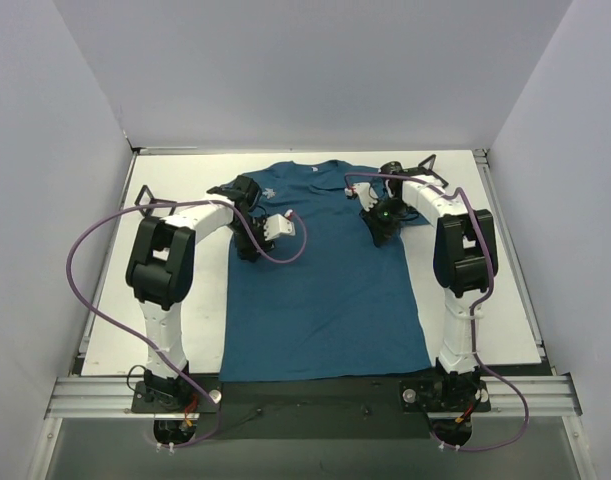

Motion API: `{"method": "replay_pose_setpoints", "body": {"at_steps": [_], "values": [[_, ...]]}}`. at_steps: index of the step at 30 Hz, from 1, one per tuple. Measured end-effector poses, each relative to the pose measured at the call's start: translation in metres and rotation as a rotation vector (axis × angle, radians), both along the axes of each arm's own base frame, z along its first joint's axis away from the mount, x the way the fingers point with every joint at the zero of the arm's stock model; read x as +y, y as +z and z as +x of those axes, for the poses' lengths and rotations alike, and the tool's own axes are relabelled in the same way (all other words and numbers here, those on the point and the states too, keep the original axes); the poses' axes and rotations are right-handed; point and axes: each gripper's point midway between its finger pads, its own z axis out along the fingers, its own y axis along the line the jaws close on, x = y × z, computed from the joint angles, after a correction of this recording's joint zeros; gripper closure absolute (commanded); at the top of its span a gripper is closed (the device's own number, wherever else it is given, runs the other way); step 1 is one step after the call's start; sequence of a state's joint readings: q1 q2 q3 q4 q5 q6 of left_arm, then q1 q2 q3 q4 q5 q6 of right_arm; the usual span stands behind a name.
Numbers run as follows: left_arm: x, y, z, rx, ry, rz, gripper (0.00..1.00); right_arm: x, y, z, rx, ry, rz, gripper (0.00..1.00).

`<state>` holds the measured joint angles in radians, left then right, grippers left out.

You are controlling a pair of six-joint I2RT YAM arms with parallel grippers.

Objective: Remove the brooch from the garment
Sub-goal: Adjust the flattened clothing at the center of the board.

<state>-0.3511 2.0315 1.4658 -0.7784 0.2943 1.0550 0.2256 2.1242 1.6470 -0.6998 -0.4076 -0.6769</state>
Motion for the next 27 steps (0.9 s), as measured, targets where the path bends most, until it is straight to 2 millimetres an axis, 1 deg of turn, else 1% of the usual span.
{"method": "replay_pose_setpoints", "body": {"at_steps": [1, 2, 3, 4, 9, 16, 18, 19, 21, 27], "values": [[0.0, 0.0, -0.001, 0.003, -0.009, 0.003, 0.13, 0.001, 0.0, 0.0, 0.0, 0.003, 0.0, 1.0], [0.001, 0.0, -0.004, 0.012, -0.015, 0.006, 0.13, 0.002, 0.0, -0.001, 0.001, 0.003, 0.0, 1.0], [0.003, 0.0, -0.007, 0.025, -0.023, 0.013, 0.1, 0.002, 0.0, -0.001, 0.001, 0.002, 0.0, 1.0], [0.004, 0.0, -0.009, 0.033, -0.032, 0.017, 0.03, 0.002, 0.0, -0.001, 0.002, 0.002, 0.0, 1.0], [0.012, 0.005, -0.021, 0.101, -0.038, 0.037, 0.03, 0.004, -0.002, -0.004, 0.002, 0.008, 0.0, 1.0], [0.017, 0.003, -0.011, 0.172, -0.017, 0.041, 0.05, 0.009, -0.002, -0.006, 0.002, 0.018, 0.0, 1.0], [0.017, 0.003, -0.011, 0.18, -0.015, 0.045, 0.05, 0.01, -0.002, -0.006, 0.002, 0.017, 0.001, 1.0], [0.017, 0.003, -0.011, 0.18, -0.015, 0.047, 0.07, 0.01, -0.002, -0.006, 0.002, 0.016, 0.001, 1.0], [0.017, 0.002, -0.011, 0.178, -0.014, 0.048, 0.15, 0.011, -0.001, -0.006, 0.001, 0.015, 0.001, 1.0], [0.018, -0.001, -0.008, 0.123, -0.013, 0.072, 0.17, 0.012, 0.008, -0.006, -0.018, 0.01, 0.008, 1.0]]}}
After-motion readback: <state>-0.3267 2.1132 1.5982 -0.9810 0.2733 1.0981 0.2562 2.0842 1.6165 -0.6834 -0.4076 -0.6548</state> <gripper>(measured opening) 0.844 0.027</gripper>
